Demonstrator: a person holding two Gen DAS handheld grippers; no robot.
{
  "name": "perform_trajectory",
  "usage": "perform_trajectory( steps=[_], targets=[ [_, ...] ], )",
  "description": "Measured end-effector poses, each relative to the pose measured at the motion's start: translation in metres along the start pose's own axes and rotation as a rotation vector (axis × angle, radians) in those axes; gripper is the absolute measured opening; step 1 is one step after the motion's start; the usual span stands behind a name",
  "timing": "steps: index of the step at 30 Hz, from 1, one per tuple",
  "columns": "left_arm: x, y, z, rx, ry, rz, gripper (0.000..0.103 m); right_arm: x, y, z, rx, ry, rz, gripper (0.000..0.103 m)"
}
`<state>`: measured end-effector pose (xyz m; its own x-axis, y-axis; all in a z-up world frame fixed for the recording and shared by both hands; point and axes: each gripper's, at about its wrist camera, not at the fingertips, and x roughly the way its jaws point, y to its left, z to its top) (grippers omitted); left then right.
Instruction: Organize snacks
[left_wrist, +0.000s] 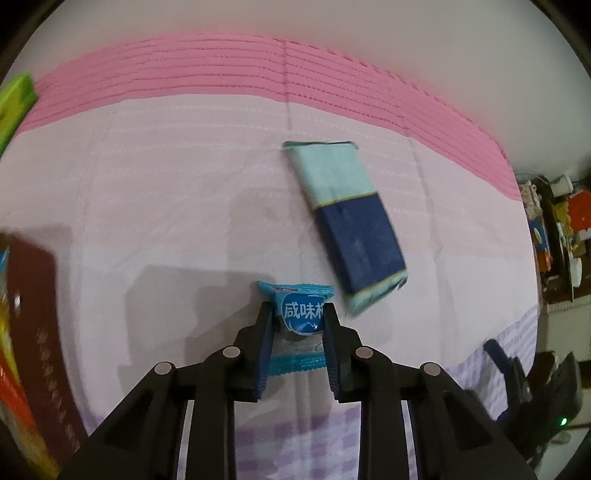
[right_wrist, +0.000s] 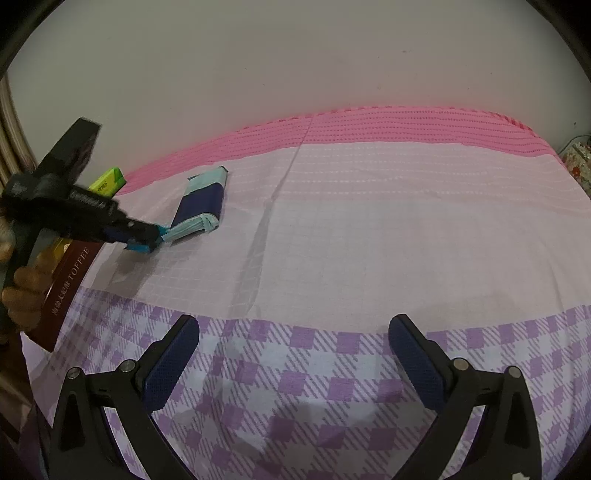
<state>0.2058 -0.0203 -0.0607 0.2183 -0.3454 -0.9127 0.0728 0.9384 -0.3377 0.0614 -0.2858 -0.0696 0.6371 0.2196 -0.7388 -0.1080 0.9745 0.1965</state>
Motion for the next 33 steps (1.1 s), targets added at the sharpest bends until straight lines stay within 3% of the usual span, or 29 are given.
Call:
perform_trajectory(
  steps=[6, 13, 19, 24, 27, 28, 33],
  targets=[
    [-0.04, 0.012, -0.041, -0.012, -0.054, -0.044, 0.026, -0.002, 0.0, 0.001, 0.006, -0.013, -0.024, 0.102],
    [-0.069, 0.029, -0.073, -0.052, -0.056, -0.087, 0.026, 0.021, 0.041, 0.042, -0.083, -0.005, 0.072, 0.102],
    [-0.098, 0.036, -0.089, -0.058, -0.112, -0.089, 0.026, 0.084, 0.098, 0.094, -0.196, 0.047, 0.073, 0.101],
    [-0.119, 0.045, -0.097, -0.051, -0.149, -0.072, 0.026, 0.125, 0.119, 0.111, -0.214, 0.104, 0.043, 0.099],
    [-0.13, 0.05, -0.101, -0.053, -0.168, -0.07, 0.026, 0.143, 0.129, 0.111, -0.272, 0.124, -0.047, 0.067],
    [-0.134, 0.052, -0.103, -0.054, -0.176, -0.071, 0.026, 0.143, 0.132, 0.112, -0.291, 0.122, -0.049, 0.047],
    [-0.153, 0.073, -0.116, -0.071, -0.216, -0.061, 0.026, 0.134, 0.132, 0.11, -0.303, 0.166, 0.03, 0.046]
  ],
)
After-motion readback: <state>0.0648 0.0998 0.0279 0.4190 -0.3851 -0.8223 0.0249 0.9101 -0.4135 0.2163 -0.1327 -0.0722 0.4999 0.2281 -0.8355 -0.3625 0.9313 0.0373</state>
